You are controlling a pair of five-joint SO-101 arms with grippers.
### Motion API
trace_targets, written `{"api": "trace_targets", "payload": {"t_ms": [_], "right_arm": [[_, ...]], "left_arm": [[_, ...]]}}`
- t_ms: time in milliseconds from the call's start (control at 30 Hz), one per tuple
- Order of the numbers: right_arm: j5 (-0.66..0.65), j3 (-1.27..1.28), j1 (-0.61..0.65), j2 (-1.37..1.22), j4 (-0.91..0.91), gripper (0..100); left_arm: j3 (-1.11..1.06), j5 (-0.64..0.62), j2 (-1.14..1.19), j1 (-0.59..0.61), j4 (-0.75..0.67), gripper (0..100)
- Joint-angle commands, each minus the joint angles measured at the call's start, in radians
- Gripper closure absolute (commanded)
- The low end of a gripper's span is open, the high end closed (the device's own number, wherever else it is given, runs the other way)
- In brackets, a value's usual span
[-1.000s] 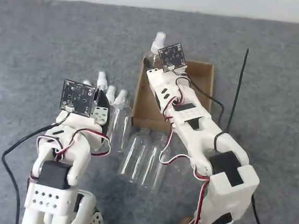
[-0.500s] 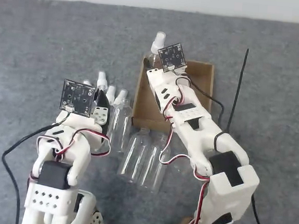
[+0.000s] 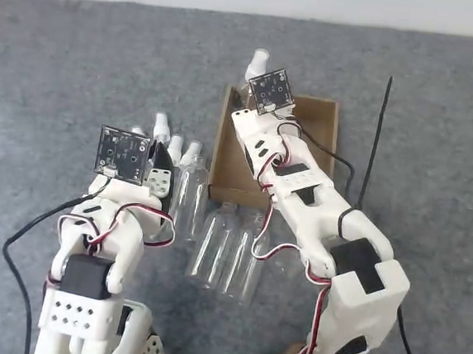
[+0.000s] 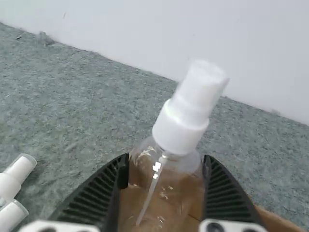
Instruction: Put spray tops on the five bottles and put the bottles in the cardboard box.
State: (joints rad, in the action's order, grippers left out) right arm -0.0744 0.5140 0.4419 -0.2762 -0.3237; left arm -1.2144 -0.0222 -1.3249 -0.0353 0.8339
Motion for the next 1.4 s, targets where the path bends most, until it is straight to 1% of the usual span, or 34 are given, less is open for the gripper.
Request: {"api": "trace_targets", "payload": {"t_ms": [0, 100, 1367], "right_arm": [[-0.044, -0.054, 0.013, 0.016, -0.018, 84.2], [-0.080, -0.048, 0.028, 0.016, -0.018, 84.1], [-0.084, -0.037, 0.035, 0.021, -0.018, 83.8]], "left_arm": [[0.016, -0.009, 0.000, 0.005, -0.025, 99], [0.016, -0.009, 0.000, 0.005, -0.025, 99], [0.016, -0.009, 0.002, 0.005, -0.028, 99]]}}
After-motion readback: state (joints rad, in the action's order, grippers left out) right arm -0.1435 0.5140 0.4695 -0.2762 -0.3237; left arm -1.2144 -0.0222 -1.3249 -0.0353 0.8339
